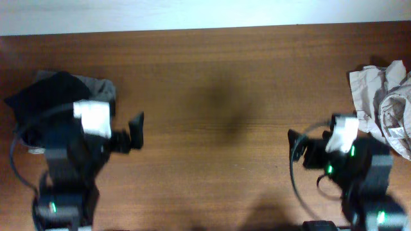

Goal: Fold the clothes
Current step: 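Raise both arms from rest and move the right gripper toward the beige shorts, then grasp the crumpled beige shorts at the right edge with the right gripper, then lift the beige shorts with the right gripper and carry them leftward to center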

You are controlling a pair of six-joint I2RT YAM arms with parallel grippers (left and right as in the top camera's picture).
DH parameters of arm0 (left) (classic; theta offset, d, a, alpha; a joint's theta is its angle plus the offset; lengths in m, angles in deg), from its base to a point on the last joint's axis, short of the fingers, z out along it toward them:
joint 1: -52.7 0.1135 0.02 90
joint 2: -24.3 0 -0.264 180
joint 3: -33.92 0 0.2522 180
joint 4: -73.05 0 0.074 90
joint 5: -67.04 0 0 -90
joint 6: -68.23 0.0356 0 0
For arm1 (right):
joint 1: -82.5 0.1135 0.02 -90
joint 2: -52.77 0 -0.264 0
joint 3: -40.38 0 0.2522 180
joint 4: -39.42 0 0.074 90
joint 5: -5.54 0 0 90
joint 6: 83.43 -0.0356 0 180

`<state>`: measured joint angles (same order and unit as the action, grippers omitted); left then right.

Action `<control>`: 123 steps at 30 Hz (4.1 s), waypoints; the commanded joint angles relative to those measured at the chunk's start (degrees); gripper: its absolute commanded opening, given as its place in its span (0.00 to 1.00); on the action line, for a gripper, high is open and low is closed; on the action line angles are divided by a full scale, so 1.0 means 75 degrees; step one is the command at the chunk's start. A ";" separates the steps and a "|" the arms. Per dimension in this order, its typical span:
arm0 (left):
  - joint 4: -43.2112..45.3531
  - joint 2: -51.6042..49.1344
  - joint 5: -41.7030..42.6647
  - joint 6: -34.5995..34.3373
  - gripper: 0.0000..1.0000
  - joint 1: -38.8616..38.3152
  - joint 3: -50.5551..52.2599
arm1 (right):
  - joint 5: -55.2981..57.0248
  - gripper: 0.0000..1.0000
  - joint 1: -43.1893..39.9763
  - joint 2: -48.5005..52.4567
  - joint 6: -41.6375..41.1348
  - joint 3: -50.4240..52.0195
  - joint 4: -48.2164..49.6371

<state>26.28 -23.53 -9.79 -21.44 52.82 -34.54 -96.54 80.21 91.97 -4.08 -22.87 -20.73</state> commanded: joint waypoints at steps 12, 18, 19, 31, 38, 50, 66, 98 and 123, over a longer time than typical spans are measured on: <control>-0.1617 -0.2815 0.1533 -0.0050 0.99 -0.0029 -0.2868 | 0.1545 0.99 -0.1032 0.5167 -0.1256 -0.4724 -0.2876; -0.1708 -0.2879 0.1527 -0.0050 0.99 -0.0029 -0.2868 | 0.2154 0.99 -0.3083 0.6024 -0.1856 -0.4867 -0.2731; -0.1708 -0.2879 0.1524 -0.0050 0.99 -0.0029 -0.2868 | 0.2098 0.99 -0.3392 0.6184 -0.1941 -0.4867 -0.2699; -0.1641 -0.2879 0.1475 -0.0047 0.99 -0.0029 -0.2865 | 0.1702 0.92 -0.4500 0.9011 -0.1988 -0.4852 -0.0163; -0.1749 -0.2879 0.1472 -0.0047 0.99 -0.0029 -0.2865 | 0.1702 0.88 -0.4497 0.9573 -0.0833 -0.4852 0.1343; -0.1746 -0.2879 0.1440 0.0015 0.99 -0.0029 -0.2865 | 0.2136 0.62 -0.4505 1.0451 -0.0845 -0.4843 0.2122; -0.1711 -0.2879 0.1443 0.0070 0.99 -0.0029 -0.2865 | 0.1483 0.04 -0.4485 1.0115 -0.0836 -0.4864 0.2390; -0.1489 -0.2876 0.1282 0.0070 0.99 -0.0029 -0.2865 | -0.4299 0.04 -0.2771 0.4776 -0.0149 -0.8714 0.0242; -0.1475 -0.2611 0.1294 0.0070 0.99 -0.0029 -0.2871 | -0.3719 0.04 -0.3742 0.4529 -0.0271 -0.9748 -0.0096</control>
<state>14.93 -43.99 0.17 -21.59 52.82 -55.18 -122.49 52.74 126.26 -6.55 -94.02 -22.77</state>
